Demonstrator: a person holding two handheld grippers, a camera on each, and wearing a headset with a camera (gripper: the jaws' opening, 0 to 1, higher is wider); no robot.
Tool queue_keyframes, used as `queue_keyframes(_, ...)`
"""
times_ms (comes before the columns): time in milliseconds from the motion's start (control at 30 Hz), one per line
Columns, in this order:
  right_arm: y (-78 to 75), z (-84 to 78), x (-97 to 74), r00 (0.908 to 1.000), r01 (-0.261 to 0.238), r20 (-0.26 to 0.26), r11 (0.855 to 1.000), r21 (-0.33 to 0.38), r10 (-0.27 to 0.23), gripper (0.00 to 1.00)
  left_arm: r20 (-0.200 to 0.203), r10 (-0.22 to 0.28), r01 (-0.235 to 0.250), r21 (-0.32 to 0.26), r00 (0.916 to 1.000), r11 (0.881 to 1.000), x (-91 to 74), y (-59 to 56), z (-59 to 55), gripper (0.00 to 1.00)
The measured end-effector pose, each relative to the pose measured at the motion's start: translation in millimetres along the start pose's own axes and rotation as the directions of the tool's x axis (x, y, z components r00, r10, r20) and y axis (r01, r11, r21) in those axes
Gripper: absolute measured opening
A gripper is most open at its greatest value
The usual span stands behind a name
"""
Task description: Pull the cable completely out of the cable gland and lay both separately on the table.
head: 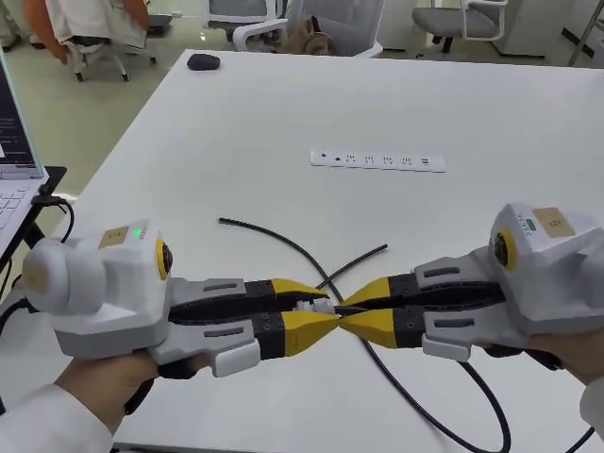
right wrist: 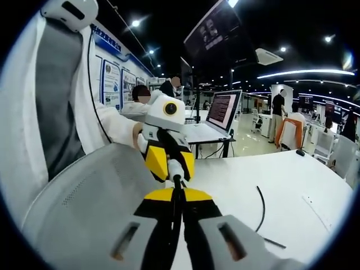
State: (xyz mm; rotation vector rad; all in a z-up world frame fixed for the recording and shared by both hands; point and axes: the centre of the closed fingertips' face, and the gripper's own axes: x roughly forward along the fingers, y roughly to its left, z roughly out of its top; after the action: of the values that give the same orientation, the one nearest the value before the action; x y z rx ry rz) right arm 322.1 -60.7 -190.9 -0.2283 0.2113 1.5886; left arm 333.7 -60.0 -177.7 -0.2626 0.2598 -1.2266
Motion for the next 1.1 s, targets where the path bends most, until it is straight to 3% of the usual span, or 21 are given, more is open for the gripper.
queue_keyframes(233, -5.8, -11.0, -10.5, 0.9995, 0.02, -0.025, 1.0, 0.005, -0.02, 0.02, -0.002, 0.013, -0.013, 0.005, 0.9999, 1.0, -0.3, 1.4, -0.1, 0.17)
queue_keyframes(367, -7.8, -23.2, -15.5, 0.9971, 0.032, -0.068, 0.999, 0.002, -0.032, 0.02, -0.014, 0.014, -0.014, 0.012, 0.9998, 1.0, 0.8, 1.0, -2.3, 0.17)
queue_keyframes(733, -21.9, -71.7, -35.9, 0.9714, 0.092, -0.22, 0.996, 0.004, -0.089, 0.02, -0.013, 0.021, -0.021, 0.012, 0.9997, 1.0, 0.0, 2.8, -2.0, 0.17)
queue_keyframes(1000, -26.5, -86.5, -44.5, 0.9579, 0.14, -0.257, 0.99, 0.027, -0.129, 0.02, -0.004, 0.026, -0.026, 0.005, 0.9997, 1.0, -0.8, 3.4, -0.3, 0.17)
queue_keyframes(1100, -27.9, -89.5, -45.2, 0.9575, 0.144, -0.258, 0.989, 0.039, -0.13, 0.02, -0.006, 0.027, -0.027, 0.004, 0.9996, 1.0, -0.9, 3.6, -0.6, 0.17)
